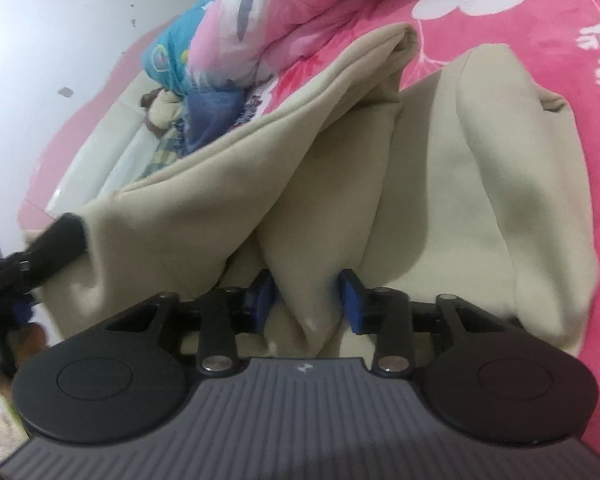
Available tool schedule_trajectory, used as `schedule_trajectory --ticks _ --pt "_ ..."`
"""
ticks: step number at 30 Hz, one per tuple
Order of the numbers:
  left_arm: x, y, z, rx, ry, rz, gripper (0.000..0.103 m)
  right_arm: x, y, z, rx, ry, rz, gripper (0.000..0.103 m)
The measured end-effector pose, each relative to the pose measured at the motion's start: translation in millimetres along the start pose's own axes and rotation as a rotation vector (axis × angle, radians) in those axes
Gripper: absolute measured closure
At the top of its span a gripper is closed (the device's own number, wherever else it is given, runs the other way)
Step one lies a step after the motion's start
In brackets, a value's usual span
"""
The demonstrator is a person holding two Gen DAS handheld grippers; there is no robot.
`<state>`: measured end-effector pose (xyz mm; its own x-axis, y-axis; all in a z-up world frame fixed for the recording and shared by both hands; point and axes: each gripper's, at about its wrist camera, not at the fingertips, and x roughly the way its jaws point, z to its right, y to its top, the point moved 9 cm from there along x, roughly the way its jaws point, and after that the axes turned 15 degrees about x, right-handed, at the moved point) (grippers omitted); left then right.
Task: Fold clothes
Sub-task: 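Lay the held hoodie end onto the folded body with both grippers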
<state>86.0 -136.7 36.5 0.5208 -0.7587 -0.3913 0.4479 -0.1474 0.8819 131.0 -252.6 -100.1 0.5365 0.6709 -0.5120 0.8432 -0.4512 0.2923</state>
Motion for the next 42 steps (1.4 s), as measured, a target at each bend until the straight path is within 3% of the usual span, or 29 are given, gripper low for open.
schedule_trajectory --ticks 3,10,20,31,37,42 --pt "0.7 -2.0 1.4 -0.003 -0.021 -0.002 0.086 -4.8 1.7 -1.2 0.031 0.035 0.037 0.096" --pt "16.6 4.1 26.6 0.004 -0.136 -0.019 0.086 -39.9 11.2 -4.6 0.086 0.142 0.172 0.097" --pt "52.2 23.7 87.9 0.107 -0.241 -0.021 0.086 -98.6 29.3 14.9 0.146 0.238 0.311 0.097" --pt "88.5 -29.2 100.6 0.111 -0.227 -0.178 0.086 -90.2 11.2 70.9 0.263 0.195 0.283 0.097" --pt "91.5 -28.5 111.1 0.127 -0.261 -0.169 0.086 -106.8 5.3 74.7 0.272 0.203 0.327 0.097" --pt "105.4 -53.8 110.4 0.152 -0.263 -0.216 0.085 -102.0 -5.5 98.9 0.345 0.184 0.323 0.098"
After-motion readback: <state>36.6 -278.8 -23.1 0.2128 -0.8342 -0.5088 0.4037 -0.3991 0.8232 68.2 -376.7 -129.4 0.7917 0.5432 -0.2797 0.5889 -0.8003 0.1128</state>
